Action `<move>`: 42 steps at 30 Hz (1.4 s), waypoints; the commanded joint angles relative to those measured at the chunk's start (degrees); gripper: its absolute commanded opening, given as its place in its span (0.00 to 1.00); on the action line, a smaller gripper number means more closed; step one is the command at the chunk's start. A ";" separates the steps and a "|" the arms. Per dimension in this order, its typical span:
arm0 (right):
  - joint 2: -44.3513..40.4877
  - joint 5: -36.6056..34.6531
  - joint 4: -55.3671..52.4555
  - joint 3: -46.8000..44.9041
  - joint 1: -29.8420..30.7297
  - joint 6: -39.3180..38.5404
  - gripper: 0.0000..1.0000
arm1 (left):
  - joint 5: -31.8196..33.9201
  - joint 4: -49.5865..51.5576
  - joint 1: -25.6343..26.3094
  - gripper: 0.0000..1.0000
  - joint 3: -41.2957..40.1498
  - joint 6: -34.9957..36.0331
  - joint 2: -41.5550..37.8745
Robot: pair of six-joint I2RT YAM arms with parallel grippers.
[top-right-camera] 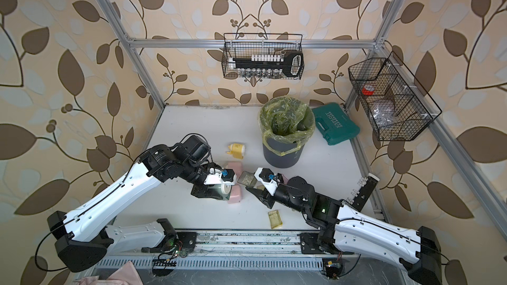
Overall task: Take out the pencil sharpener tray and clean the shavings
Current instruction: Open the container of the pencil sharpener, then pour the shavings into the trash bin.
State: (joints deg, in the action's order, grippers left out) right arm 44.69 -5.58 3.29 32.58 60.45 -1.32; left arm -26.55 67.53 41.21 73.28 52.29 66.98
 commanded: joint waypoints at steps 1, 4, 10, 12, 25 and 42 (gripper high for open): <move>1.71 -6.38 -1.44 6.17 -1.01 -1.93 0.00 | -2.08 -0.02 -2.80 0.00 0.09 1.58 -2.19; 3.91 -6.37 -2.44 11.21 -3.98 -1.68 0.00 | -4.30 0.04 -6.56 0.00 0.38 3.30 -2.47; 9.12 -6.35 -8.12 23.34 -10.24 2.41 0.00 | -4.92 1.29 -11.34 0.00 1.69 6.77 -0.10; 11.82 -6.00 -12.73 28.64 -13.49 7.11 0.00 | -3.69 1.38 -11.88 0.00 1.89 7.60 1.28; 20.97 9.18 -32.72 50.05 -35.83 37.47 0.00 | -1.22 -1.24 -19.46 0.00 6.44 15.56 10.22; 27.76 34.52 -17.62 41.07 -50.81 91.86 0.00 | 10.50 -10.38 -24.59 0.00 8.30 17.40 19.27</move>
State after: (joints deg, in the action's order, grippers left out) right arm 71.50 22.33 -21.47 75.83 10.66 75.90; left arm -17.23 59.05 17.43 79.11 68.77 85.76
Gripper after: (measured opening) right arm 0.490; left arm 0.594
